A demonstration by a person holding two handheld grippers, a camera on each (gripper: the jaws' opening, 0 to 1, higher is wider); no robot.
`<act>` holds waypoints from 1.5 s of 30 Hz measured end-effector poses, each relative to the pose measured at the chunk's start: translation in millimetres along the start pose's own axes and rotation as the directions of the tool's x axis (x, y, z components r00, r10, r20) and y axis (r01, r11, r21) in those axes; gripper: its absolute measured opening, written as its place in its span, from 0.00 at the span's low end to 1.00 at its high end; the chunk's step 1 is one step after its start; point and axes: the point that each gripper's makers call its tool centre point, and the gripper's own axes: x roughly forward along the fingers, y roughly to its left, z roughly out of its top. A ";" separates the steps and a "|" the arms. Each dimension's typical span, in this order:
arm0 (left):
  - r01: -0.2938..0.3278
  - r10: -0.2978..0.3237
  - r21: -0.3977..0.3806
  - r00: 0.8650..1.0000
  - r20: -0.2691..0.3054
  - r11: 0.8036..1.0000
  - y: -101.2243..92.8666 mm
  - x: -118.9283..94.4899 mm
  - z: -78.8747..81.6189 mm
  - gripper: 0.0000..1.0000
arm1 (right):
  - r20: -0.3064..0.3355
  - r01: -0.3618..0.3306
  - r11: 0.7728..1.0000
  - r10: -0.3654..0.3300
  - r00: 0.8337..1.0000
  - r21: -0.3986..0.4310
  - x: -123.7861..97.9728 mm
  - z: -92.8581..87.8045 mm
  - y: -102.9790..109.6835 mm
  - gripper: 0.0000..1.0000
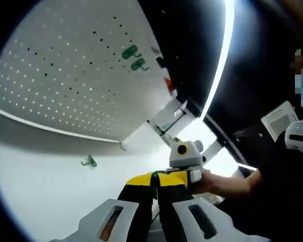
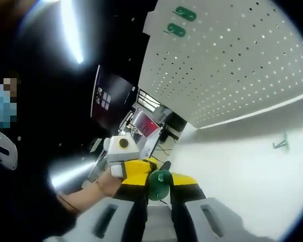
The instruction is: Insert the hook assembly into the mounting plate slot until the hook locks in place.
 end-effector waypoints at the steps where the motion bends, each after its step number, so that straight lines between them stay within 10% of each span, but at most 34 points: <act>1: -0.003 0.003 0.004 1.000 0.000 1.000 -0.2 0.2 0.1 0.01 | 0.002 0.001 1.000 -0.001 1.000 -0.001 0.2 0.0 -0.6 0.13; 11: -0.166 0.164 0.141 0.986 0.022 0.976 13.4 3.6 8.0 0.01 | 0.034 0.181 0.971 -0.177 0.984 -0.154 -4.4 9.0 -22.6 0.15; 16: -0.333 0.329 0.204 0.943 0.053 0.921 27.8 -1.0 15.1 0.01 | 0.027 0.298 0.900 -0.306 0.952 -0.318 -6.6 5.8 -23.5 0.17; 20: -0.454 0.446 0.263 0.890 0.095 0.851 32.4 -4.3 20.6 0.01 | 0.071 0.375 0.865 -0.373 0.925 -0.335 1.7 5.8 -22.0 0.18; 27: -0.552 0.522 0.261 0.834 0.182 0.792 27.2 -3.9 27.8 0.01 | 0.147 0.468 0.832 -0.444 0.884 -0.297 15.6 9.4 -29.8 0.13; 36: -0.577 0.521 0.261 0.815 0.255 0.774 14.9 -9.5 37.0 0.01 | 0.192 0.449 0.873 -0.415 0.889 -0.191 20.3 19.0 -23.3 0.02; 45: -0.582 0.516 0.269 0.810 0.279 0.768 7.0 -8.4 43.9 0.02 | 0.273 0.512 0.811 -0.443 0.854 -0.284 11.7 36.5 -14.5 0.00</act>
